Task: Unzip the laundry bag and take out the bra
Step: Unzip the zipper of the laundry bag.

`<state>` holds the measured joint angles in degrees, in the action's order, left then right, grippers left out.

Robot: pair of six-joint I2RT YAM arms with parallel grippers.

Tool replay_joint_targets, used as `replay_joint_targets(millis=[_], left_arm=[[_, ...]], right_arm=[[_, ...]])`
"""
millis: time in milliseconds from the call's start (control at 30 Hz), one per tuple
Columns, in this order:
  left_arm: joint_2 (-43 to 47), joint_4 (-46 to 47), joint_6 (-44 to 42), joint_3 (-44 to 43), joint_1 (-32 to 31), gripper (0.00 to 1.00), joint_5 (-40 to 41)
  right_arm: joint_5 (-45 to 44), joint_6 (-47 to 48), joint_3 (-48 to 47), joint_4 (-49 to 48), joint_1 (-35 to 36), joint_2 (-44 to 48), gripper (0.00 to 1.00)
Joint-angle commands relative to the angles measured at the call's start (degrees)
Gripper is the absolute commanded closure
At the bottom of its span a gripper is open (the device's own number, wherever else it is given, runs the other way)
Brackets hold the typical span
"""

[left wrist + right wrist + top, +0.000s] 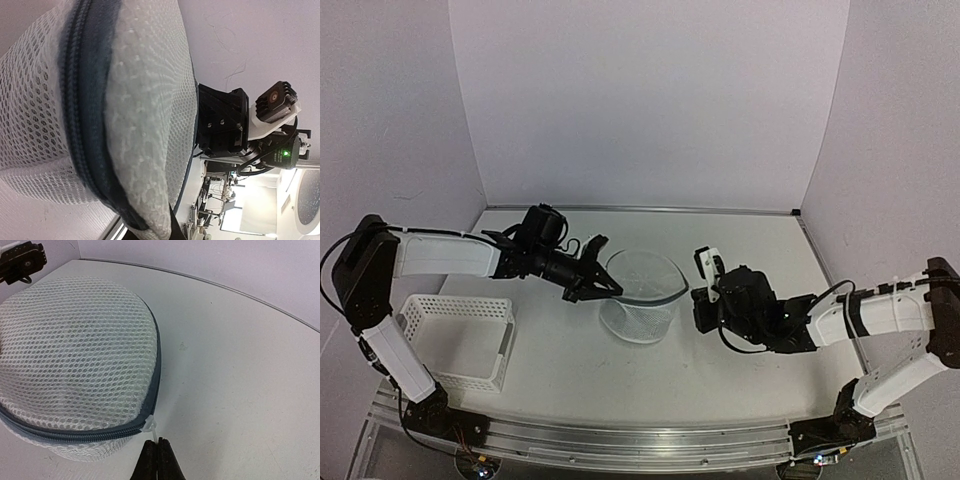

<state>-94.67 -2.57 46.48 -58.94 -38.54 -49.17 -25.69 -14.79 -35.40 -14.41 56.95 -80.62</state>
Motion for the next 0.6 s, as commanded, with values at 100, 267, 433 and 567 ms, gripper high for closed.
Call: replay_joint_targets(millis=[100, 267, 433, 567], left_arm=[[2.89, -7.15, -7.36, -4.85, 2.22, 1.0, 0.12], [1.04, -8.2, -8.97, -7.52, 4.18, 1.0, 0.64], [-1.73, -10.37, -11.36, -11.56, 6.46, 0.98, 1.81], [-4.66, -11.83, -12.5, -15.26, 7.74, 0.94, 2.21]], right_arm=[[0.99, 4.7, -1.72, -2.49, -2.56, 1.9, 1.0], [6.76, 4.25, -0.72, -2.99, -2.44, 4.5, 1.0], [9.28, 2.14, 0.21, -3.53, -0.7, 6.52, 1.0], [8.59, 0.65, -0.27, -3.52, 2.03, 5.71, 1.0]])
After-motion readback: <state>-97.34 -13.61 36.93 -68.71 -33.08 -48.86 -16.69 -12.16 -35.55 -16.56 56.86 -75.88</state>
